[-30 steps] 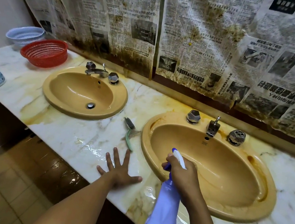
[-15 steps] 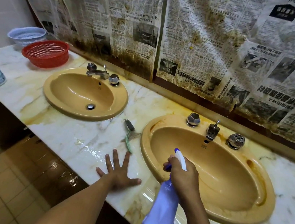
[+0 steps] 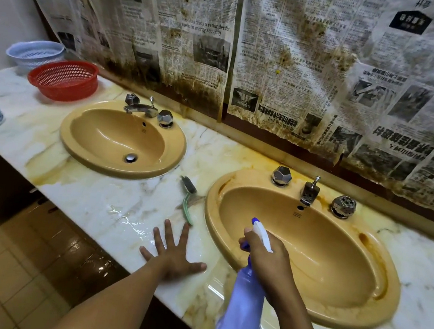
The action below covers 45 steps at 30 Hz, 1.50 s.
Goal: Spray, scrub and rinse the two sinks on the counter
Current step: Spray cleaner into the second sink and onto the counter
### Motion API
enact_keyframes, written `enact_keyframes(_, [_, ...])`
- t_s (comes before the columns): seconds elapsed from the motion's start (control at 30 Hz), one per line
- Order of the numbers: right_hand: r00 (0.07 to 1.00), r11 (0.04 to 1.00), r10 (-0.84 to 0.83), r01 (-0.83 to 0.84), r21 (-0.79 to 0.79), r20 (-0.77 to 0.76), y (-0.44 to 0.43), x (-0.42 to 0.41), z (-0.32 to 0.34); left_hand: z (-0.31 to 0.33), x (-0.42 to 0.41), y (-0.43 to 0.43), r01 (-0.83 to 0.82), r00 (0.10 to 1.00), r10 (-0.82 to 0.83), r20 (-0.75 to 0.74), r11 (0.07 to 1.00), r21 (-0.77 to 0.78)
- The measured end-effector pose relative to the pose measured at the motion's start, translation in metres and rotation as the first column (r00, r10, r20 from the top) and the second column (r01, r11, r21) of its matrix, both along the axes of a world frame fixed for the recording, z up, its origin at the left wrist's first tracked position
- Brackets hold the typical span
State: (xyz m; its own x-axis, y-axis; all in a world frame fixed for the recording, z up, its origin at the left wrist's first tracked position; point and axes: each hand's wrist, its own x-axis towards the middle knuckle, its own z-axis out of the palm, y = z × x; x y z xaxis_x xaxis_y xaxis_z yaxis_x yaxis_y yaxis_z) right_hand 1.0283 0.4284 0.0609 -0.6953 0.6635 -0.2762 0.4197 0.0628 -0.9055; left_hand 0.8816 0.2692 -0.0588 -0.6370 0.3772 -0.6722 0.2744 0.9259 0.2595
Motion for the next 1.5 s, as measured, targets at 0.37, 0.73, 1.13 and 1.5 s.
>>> enact_keyframes(0.37, [0.998,0.999,-0.045,0.044,0.020,0.036,-0.015,0.005,-0.013,-0.005,0.000,-0.002,-0.011,1.000,0.011,-0.021,0.999,0.034])
enact_keyframes(0.73, [1.000,0.995,0.010,-0.011,0.098,0.014,-0.016,0.006,-0.005,-0.004,-0.015,-0.020,0.110,0.983,-0.112,-0.147,0.994,-0.024])
enact_keyframes(1.13, [0.999,0.999,-0.050,0.050,0.013,0.019,-0.014,0.007,-0.009,-0.024,-0.012,-0.029,0.144,0.972,-0.138,-0.189,0.989,0.017])
enact_keyframes(1.5, [0.999,0.996,-0.004,0.000,0.094,0.038,-0.017,0.002,-0.012,-0.022,-0.019,-0.028,0.167,0.978,-0.166,-0.124,0.986,-0.001])
